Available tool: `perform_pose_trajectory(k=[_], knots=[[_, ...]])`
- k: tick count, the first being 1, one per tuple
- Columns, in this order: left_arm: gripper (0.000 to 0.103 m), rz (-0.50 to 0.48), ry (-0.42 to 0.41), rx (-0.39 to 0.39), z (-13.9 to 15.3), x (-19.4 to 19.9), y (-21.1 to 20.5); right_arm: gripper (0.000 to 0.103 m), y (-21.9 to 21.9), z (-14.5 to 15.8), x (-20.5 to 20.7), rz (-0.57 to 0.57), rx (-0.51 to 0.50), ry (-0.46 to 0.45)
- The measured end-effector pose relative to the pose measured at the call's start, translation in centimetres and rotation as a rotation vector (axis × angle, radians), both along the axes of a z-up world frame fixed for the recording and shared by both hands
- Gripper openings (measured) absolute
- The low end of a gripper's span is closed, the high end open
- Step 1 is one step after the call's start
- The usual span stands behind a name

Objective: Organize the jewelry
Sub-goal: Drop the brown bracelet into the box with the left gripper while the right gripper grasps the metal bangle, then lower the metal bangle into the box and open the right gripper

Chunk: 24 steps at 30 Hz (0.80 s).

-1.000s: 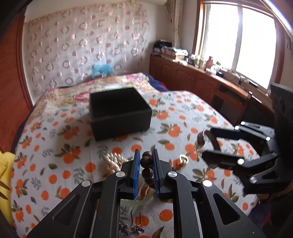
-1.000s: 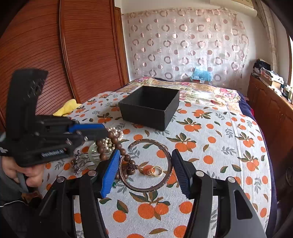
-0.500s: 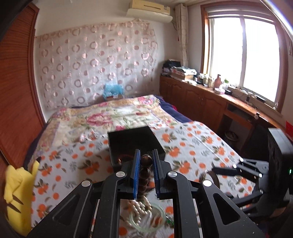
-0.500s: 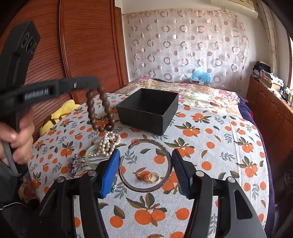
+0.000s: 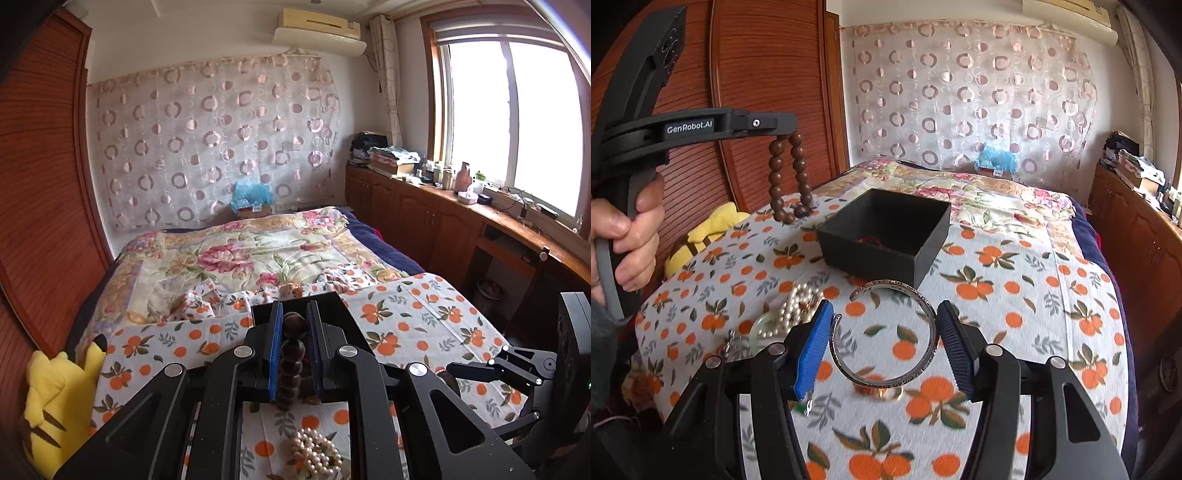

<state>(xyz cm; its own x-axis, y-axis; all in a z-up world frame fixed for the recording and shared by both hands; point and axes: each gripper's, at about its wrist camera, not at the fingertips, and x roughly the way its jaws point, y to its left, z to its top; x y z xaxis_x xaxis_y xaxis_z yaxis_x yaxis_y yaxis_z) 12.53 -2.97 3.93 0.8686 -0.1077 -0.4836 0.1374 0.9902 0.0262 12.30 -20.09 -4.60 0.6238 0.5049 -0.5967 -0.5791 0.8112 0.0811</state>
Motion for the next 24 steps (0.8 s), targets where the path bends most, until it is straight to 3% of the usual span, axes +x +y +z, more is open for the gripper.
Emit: perform_pose_trajectory(k=[10, 21, 24], knots=[[0.012, -0.009, 0.027, -0.012, -0.6, 3.7, 0.0, 0.061, 0.3, 0.8, 4.3, -0.041, 0.03, 0.01], [0.012, -0.038, 0.13, -0.038, -4.6, 6.8, 0.1, 0.061, 0.5, 0.5, 7.0, -0.084, 0.026, 0.032], [0.02, -0.031, 0.135, -0.033, -5.1, 6.6, 0.3, 0.061, 0.9, 0.4, 7.4, -0.084, 0.021, 0.032]])
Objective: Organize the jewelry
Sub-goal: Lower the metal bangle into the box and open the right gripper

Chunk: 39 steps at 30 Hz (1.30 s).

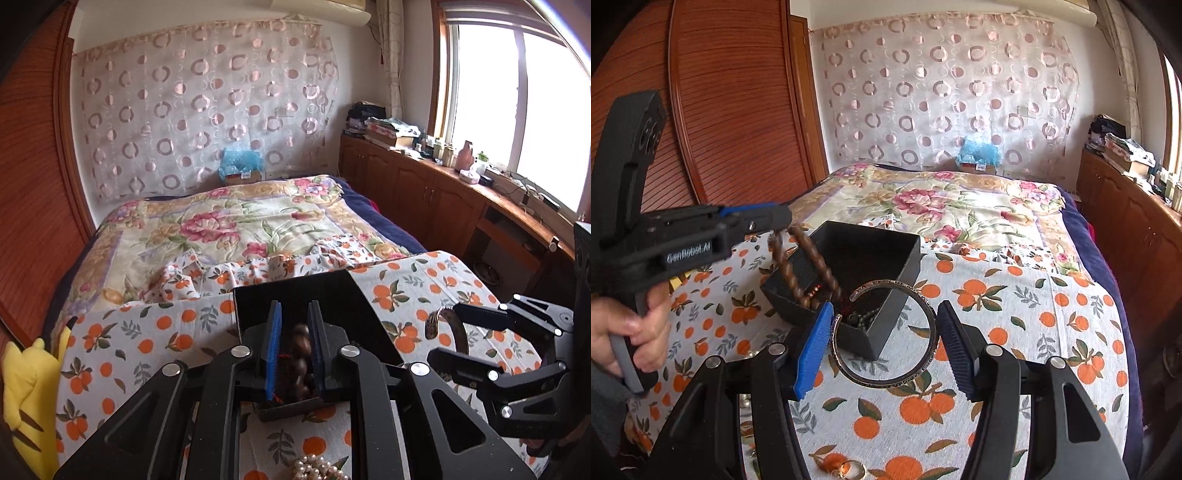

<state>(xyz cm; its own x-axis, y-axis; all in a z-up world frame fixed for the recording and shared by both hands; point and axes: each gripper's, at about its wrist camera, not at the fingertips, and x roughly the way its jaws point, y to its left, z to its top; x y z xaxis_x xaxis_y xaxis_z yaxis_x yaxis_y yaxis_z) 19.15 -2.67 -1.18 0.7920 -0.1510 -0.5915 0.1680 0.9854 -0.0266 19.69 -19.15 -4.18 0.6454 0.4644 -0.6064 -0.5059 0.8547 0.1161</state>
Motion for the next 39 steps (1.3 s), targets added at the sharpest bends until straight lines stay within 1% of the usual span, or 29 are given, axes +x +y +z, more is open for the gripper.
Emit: perform_pose_trajectory(k=[1, 3, 13, 16, 21, 27, 29, 30, 31, 32, 36, 39], knots=[[0.027, 0.006, 0.0, 0.001, -0.2, -0.2, 0.2, 0.061, 0.2, 0.0, 0.1, 0.002, -0.001, -0.001], [0.031, 0.013, -0.004, 0.003, -0.4, -0.8, 0.6, 0.061, 0.7, 0.0, 0.2, 0.01, -0.005, -0.006], [0.031, 0.049, 0.013, 0.011, -1.9, -3.5, 3.0, 0.061, 3.9, 0.3, 2.8, 0.056, 0.002, -0.022], [0.031, 0.06, 0.018, 0.004, -2.5, -4.8, 3.9, 0.061, 5.4, 0.0, 3.3, 0.076, -0.025, -0.05], [0.032, 0.075, 0.022, 0.017, -3.7, -7.7, 4.9, 0.061, 7.2, -1.3, 4.4, 0.073, -0.091, -0.041], [0.033, 0.076, 0.044, 0.002, -4.9, -9.9, 5.5, 0.061, 7.7, -2.6, 4.9, 0.067, -0.11, -0.02], [0.033, 0.076, 0.05, -0.006, -5.1, -10.4, 5.7, 0.061, 7.7, -2.8, 4.9, 0.061, -0.119, -0.029], [0.036, 0.077, 0.052, -0.008, -5.2, -10.6, 5.7, 0.061, 7.6, -2.7, 4.8, 0.059, -0.116, -0.04], [0.042, 0.078, 0.051, -0.01, -5.2, -10.9, 5.8, 0.061, 7.5, -2.6, 4.7, 0.062, -0.104, -0.045], [0.043, 0.079, 0.048, -0.012, -5.3, -11.0, 5.9, 0.061, 7.6, -2.5, 4.7, 0.064, -0.095, -0.045], [0.045, 0.084, 0.052, -0.011, -5.5, -11.8, 5.8, 0.061, 7.3, -2.1, 4.0, 0.063, -0.093, -0.059], [0.05, 0.084, 0.053, -0.012, -5.6, -12.1, 5.9, 0.061, 6.9, -1.4, 2.3, 0.086, -0.073, -0.066]])
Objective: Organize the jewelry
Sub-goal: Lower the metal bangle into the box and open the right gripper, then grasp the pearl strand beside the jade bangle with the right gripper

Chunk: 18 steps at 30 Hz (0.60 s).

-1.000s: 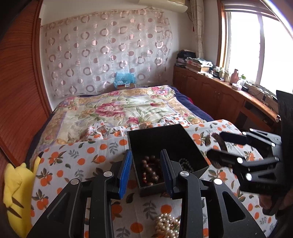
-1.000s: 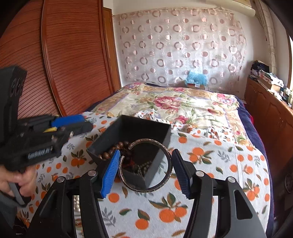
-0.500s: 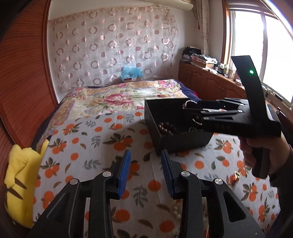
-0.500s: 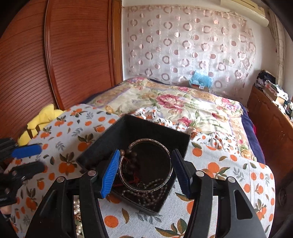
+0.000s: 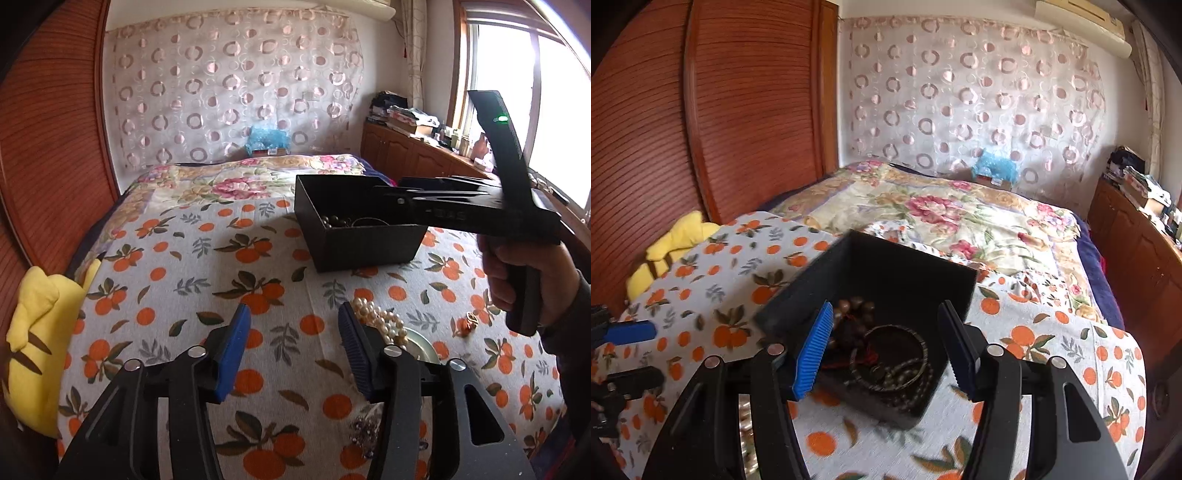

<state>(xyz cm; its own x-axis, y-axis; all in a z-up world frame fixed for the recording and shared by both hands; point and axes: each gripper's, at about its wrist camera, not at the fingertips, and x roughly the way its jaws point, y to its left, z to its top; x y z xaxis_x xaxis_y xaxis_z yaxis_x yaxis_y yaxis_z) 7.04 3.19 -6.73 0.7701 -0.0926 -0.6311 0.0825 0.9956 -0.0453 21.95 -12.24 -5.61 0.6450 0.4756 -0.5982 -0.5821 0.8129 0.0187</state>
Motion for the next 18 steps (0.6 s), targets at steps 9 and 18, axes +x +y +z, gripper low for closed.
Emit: perform_pose_trajectory(k=[9, 18], knots=[[0.075, 0.003, 0.002, 0.016, -0.6, -1.2, 0.0, 0.033, -0.4, -1.3, -5.5, 0.108, -0.006, 0.075], [0.077, -0.004, 0.017, 0.006, -1.2, -1.5, -0.2, 0.025, 0.7, -4.0, -7.4, 0.159, -0.005, 0.197]])
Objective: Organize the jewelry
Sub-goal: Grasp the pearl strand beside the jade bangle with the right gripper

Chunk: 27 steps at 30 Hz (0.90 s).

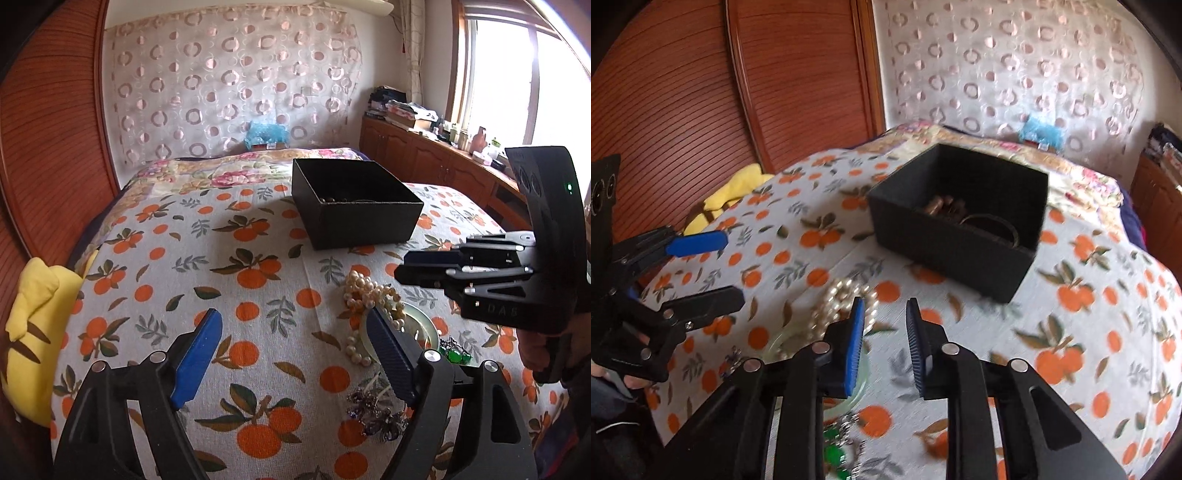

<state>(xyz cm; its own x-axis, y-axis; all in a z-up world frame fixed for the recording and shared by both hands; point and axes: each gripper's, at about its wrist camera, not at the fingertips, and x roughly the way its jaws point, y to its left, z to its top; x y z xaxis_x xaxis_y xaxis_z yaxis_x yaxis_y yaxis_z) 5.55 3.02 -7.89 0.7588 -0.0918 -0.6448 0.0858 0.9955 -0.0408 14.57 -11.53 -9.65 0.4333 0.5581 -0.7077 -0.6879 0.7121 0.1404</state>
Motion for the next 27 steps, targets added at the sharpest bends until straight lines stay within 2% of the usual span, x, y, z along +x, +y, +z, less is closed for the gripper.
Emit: perform_pose_trajectory(k=[4, 7, 11, 14, 18, 27], knots=[[0.077, 0.001, 0.006, -0.005, -0.3, -0.2, 0.1, 0.025, 0.4, -0.4, -0.4, 0.017, 0.0, 0.032], [0.077, -0.003, 0.01, -0.006, -0.4, -0.1, 0.1, 0.025, 0.8, -0.9, -0.3, 0.013, -0.045, 0.042], [0.077, -0.006, 0.004, -0.004, -0.2, -0.1, 0.0, 0.024, 0.6, -1.3, 0.1, 0.016, -0.022, 0.083], [0.077, -0.009, 0.006, -0.004, -0.3, -0.1, 0.0, 0.013, 0.6, -1.5, 0.1, 0.035, -0.001, 0.112], [0.077, -0.018, 0.014, -0.002, -0.4, 0.0, -0.3, 0.008, 0.5, -1.1, -0.3, 0.039, -0.002, 0.085], [0.077, -0.04, 0.026, -0.003, -0.8, 0.1, -1.0, 0.008, -2.4, 2.9, -1.3, -0.002, 0.056, -0.008]])
